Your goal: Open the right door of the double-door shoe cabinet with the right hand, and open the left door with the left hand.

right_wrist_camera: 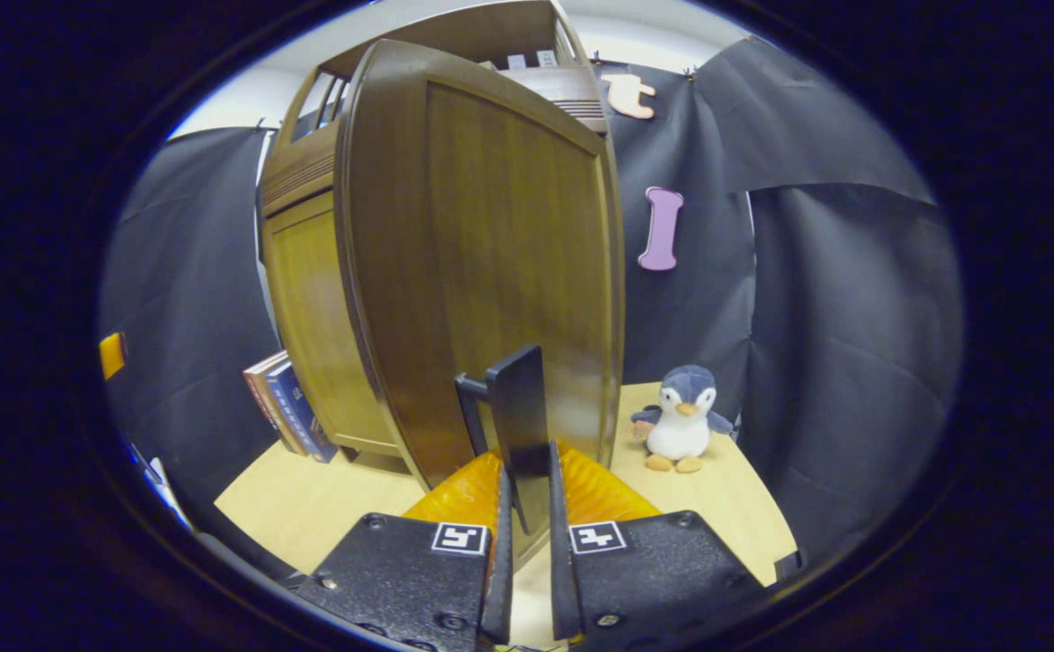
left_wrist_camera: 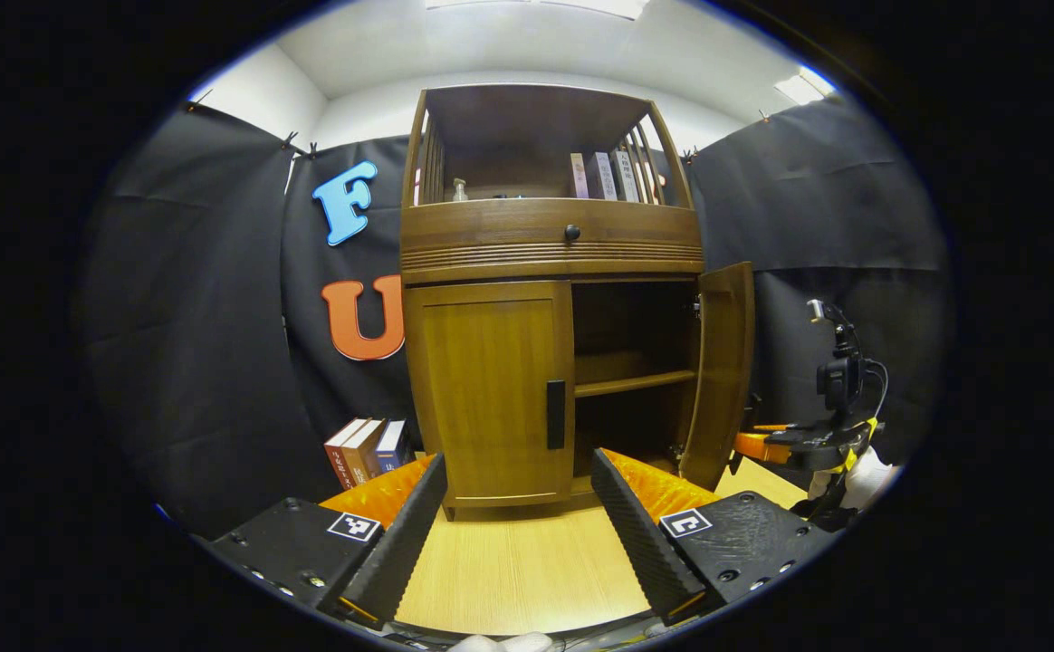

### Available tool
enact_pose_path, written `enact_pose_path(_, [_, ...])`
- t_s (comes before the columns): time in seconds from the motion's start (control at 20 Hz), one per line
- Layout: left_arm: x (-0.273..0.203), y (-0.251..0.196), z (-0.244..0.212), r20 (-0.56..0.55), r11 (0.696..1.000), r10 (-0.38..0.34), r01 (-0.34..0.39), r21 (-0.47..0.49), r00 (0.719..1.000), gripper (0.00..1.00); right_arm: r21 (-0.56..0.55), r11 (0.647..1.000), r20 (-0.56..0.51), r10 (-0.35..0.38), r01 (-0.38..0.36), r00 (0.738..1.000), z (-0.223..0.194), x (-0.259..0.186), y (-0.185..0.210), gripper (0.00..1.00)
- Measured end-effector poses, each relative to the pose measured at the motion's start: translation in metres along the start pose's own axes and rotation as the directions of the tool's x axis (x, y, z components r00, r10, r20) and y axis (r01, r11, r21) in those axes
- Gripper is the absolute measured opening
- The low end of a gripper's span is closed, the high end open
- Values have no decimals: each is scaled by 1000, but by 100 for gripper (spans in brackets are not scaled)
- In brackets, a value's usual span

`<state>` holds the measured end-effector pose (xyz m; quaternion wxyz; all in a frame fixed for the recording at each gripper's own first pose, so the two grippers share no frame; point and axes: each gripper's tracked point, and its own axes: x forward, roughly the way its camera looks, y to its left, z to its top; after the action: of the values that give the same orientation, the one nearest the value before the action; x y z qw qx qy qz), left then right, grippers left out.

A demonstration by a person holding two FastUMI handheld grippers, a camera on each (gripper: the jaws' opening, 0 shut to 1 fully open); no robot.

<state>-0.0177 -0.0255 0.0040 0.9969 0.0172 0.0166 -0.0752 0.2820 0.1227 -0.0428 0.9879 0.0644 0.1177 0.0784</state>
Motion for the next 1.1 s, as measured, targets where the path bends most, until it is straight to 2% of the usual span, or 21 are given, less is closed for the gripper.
enact_pose_path(0.35, [10, -14, 0, -8, 999, -40, 40, 0, 999, 96, 26, 997, 12, -70, 70, 997, 0, -13, -40, 8])
enact_pose_path(0.45, [12, -20, 0, -8, 998, -56, 56, -1, 998, 96, 41, 998, 8, -58, 58, 998, 1, -15, -49, 6])
enact_pose_path(0.65, [15, -31, 1, -8, 997, -75, 75, 5, 997, 96, 50, 997, 9, -61, 61, 998, 2, -17, -68, 6])
enact_pose_path(0.85, [17, -39, 2, -11, 996, -89, 89, 10, 996, 96, 70, 992, -5, -101, 101, 995, 4, -19, -99, 5])
enact_pose_path(1.1, [19, -45, -1, -26, 996, -88, 88, 9, 996, 96, 67, 996, -4, -54, 54, 999, 6, -18, -112, 5])
